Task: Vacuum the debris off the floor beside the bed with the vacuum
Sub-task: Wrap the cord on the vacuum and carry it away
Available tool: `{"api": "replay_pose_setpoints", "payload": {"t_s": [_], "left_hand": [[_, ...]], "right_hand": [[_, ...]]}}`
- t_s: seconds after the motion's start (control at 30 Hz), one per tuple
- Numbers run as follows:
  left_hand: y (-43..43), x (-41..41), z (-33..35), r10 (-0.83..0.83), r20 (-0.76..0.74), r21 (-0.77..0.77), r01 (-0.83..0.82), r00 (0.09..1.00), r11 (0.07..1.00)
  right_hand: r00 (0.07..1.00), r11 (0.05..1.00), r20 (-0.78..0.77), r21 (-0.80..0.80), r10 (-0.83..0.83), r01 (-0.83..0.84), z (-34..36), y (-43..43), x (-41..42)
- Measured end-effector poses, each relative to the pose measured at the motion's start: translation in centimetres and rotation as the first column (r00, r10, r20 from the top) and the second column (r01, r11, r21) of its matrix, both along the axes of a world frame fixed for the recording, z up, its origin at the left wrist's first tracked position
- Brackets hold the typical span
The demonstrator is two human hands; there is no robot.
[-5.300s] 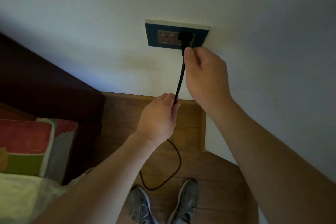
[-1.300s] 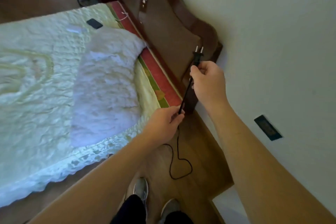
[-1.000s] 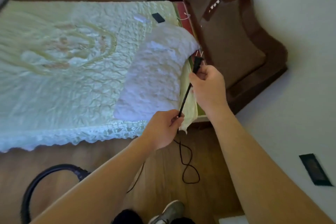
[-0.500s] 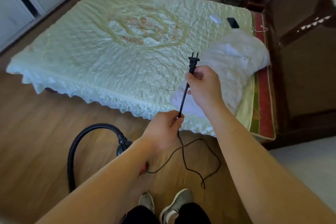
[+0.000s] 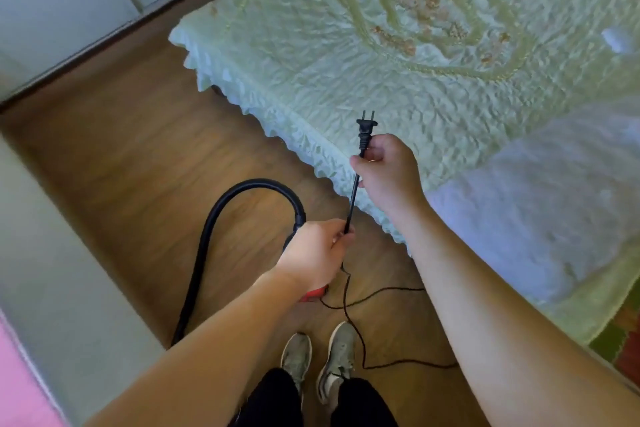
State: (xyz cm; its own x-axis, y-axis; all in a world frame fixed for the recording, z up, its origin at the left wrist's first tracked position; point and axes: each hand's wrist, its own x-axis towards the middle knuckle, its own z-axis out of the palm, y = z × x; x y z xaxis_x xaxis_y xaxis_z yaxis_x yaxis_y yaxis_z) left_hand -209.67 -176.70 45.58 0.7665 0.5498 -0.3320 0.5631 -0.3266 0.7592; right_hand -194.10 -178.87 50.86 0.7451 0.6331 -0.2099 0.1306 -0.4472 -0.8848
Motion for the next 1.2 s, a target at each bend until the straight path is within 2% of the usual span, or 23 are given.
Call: {"api": "replay_pose_setpoints", "payload": {"t_s": [0.4,0.83,1.2], "left_hand": [[2.7,-4.1,-13.2,0.183,-0.144,-0.087,-0.197,0.972,0.977],[2.7,-7.8,-29.1,0.213,-0.207,-0.229,-0.259,0.955,0.938],[0.6,-10.4,-39.0,0.221,-0.231,-0.258,-0.279,0.948,0.925]], "right_hand": [[0.962,0.946,-0.136,-0.195,0.237,-0.261,-16.4,6.2,-2.5],[0.939,0.892,-0.201,-0.309,0.278,-0.330,-33.4,6.8,-6.0],[0.927,0.873,-0.279,-0.347,0.253,-0.342,-45.1,5.4,-8.8]]}}
